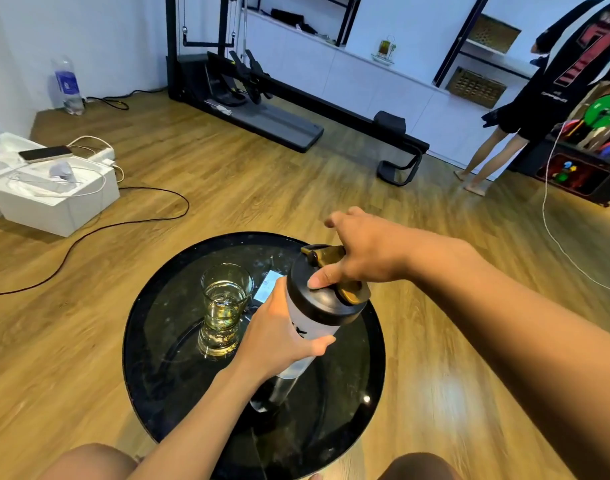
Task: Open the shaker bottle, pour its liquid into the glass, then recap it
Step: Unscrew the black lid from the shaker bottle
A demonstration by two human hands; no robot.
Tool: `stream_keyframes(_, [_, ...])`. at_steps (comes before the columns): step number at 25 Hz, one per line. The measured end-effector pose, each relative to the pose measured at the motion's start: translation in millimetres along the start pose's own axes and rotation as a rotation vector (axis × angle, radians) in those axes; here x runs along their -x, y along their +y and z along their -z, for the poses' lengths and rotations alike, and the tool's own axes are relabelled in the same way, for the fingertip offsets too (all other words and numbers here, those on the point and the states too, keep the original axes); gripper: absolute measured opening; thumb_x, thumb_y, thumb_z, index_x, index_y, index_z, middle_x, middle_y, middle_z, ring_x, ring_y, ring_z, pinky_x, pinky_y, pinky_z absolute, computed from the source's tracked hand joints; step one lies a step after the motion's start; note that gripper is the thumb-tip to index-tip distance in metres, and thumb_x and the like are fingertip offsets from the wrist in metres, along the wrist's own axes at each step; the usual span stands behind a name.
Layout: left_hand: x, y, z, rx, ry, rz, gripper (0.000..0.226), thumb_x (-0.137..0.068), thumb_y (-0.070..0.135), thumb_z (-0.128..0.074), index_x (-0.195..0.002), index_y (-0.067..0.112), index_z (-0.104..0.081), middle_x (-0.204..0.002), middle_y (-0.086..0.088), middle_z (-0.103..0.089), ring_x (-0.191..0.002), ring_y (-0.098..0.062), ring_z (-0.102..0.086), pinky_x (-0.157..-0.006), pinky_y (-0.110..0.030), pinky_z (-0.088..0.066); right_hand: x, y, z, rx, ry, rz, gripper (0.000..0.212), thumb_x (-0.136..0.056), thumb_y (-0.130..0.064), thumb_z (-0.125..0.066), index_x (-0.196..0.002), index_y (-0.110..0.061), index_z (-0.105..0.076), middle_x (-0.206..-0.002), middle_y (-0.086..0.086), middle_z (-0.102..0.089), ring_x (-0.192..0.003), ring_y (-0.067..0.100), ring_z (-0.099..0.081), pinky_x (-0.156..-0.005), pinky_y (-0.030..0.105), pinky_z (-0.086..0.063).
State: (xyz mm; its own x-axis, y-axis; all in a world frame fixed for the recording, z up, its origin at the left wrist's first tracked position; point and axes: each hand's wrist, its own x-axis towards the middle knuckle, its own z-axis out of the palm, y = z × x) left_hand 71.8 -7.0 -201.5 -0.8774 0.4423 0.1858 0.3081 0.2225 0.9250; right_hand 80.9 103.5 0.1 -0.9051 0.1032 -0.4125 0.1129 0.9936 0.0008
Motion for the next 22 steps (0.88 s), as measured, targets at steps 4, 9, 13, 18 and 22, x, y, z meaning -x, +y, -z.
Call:
stream_keyframes(4, [0.2, 0.8, -0.9, -0.012, 0.009, -0.004, 0.086, -0.054, 0.043, -0.086, -0.125, 0.026, -0.041, -0.112, 0.01, -0.06, -0.102, -0.013, -0.059, -0.081, -0.029, -0.052, -3.1, -1.5, 3.1, 0.07, 0.059, 0.096, 0.046, -0.084, -0.026, -0.077, -0.128, -0.022, -0.065, -0.122, 0.0, -0.066, -0.115, 0.021, -0.06, -0.081, 0.021, -0.045])
stream_keyframes(9, [0.1, 0.4, -0.9, -0.025, 0.014, 0.0, 0.092, -0.056, 0.038, -0.089, -0.132, 0.023, -0.039, -0.119, 0.008, -0.059, -0.108, -0.013, -0.056, -0.087, -0.029, -0.049, -5.4, -8.2, -3.1, 0.031, 0.13, 0.101, 0.047, -0.092, -0.047, -0.062, -0.129, -0.019, -0.063, -0.129, 0.005, -0.058, -0.113, 0.021, -0.057, -0.089, 0.027, -0.047])
stream_keyframes(13, [-0.2, -2.7, -1.6, -0.03, 0.011, 0.003, 0.093, -0.055, 0.041, -0.088, -0.132, 0.021, -0.04, -0.12, 0.006, -0.06, -0.109, -0.015, -0.057, -0.088, -0.031, -0.05, -3.6, -6.0, -10.7, 0.014, 0.178, 0.167, 0.036, -0.087, -0.018, -0.07, -0.122, -0.023, -0.064, -0.128, 0.001, -0.05, -0.121, 0.024, -0.054, -0.094, 0.03, -0.043])
stream_keyframes(18, [-0.1, -1.9, -2.1, -0.014, 0.01, -0.006, 0.091, -0.056, 0.039, -0.089, -0.131, 0.024, -0.04, -0.116, 0.012, -0.057, -0.105, -0.01, -0.055, -0.081, -0.016, -0.045, 3.5, 9.0, -2.6, 0.051, 0.098, 0.044, 0.059, -0.085, -0.033, -0.076, -0.138, -0.02, -0.055, -0.133, 0.005, -0.059, -0.121, 0.024, -0.056, -0.098, 0.032, -0.045])
stream_keyframes(22, [-0.4, -1.2, -1.8, -0.006, 0.011, -0.011, 0.091, -0.056, 0.039, -0.089, -0.131, 0.025, -0.039, -0.116, 0.013, -0.056, -0.105, -0.008, -0.054, -0.079, -0.01, -0.042, 5.7, 14.3, 0.9, -0.078, 0.135, 0.088, 0.035, -0.094, -0.023, -0.063, -0.129, -0.028, -0.065, -0.14, 0.003, -0.055, -0.13, 0.023, -0.05, -0.096, 0.023, -0.034])
